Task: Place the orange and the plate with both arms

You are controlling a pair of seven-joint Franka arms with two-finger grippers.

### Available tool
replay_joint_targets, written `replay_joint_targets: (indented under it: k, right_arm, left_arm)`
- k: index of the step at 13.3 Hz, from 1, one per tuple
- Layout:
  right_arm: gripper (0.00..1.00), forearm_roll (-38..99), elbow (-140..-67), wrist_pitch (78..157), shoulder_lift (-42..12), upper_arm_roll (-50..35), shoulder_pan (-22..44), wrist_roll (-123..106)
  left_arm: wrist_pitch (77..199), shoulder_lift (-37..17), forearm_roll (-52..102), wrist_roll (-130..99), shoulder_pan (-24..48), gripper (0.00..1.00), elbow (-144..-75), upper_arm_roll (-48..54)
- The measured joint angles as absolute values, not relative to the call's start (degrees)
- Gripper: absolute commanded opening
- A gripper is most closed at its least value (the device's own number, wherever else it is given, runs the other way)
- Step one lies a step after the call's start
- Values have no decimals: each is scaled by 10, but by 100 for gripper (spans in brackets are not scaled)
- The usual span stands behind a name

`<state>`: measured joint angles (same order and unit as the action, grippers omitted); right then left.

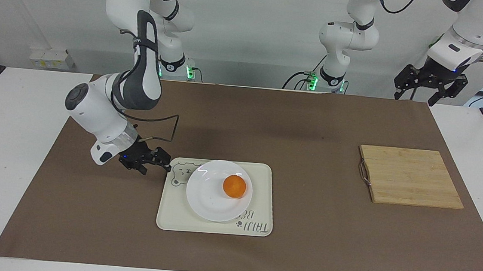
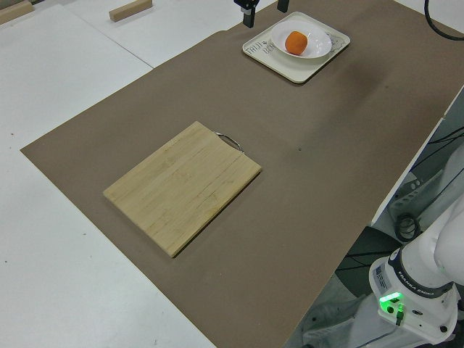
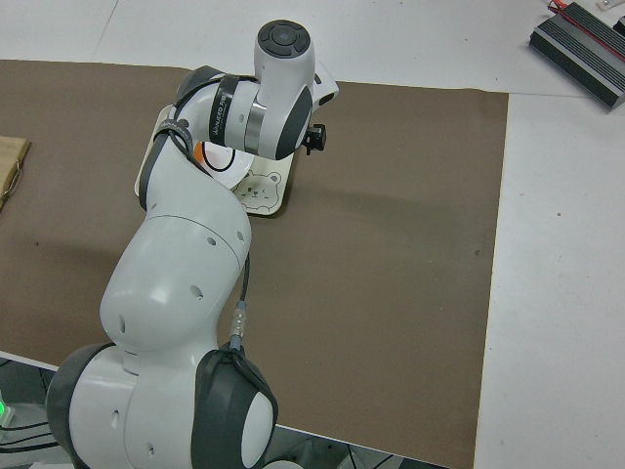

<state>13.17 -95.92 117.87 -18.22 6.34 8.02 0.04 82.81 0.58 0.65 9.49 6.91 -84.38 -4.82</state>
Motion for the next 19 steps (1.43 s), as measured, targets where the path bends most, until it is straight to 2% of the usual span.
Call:
replay_joint_targets:
  k: [7, 19]
  right_arm:
    - [100, 88, -952, 1075, -128, 70, 62, 6]
    - [100, 20, -919, 901, 0, 85, 39, 6]
  left_arm:
    - [828, 6, 7, 95, 69, 100, -844, -48]
    - [828, 6, 7, 95, 69, 100, -844, -48]
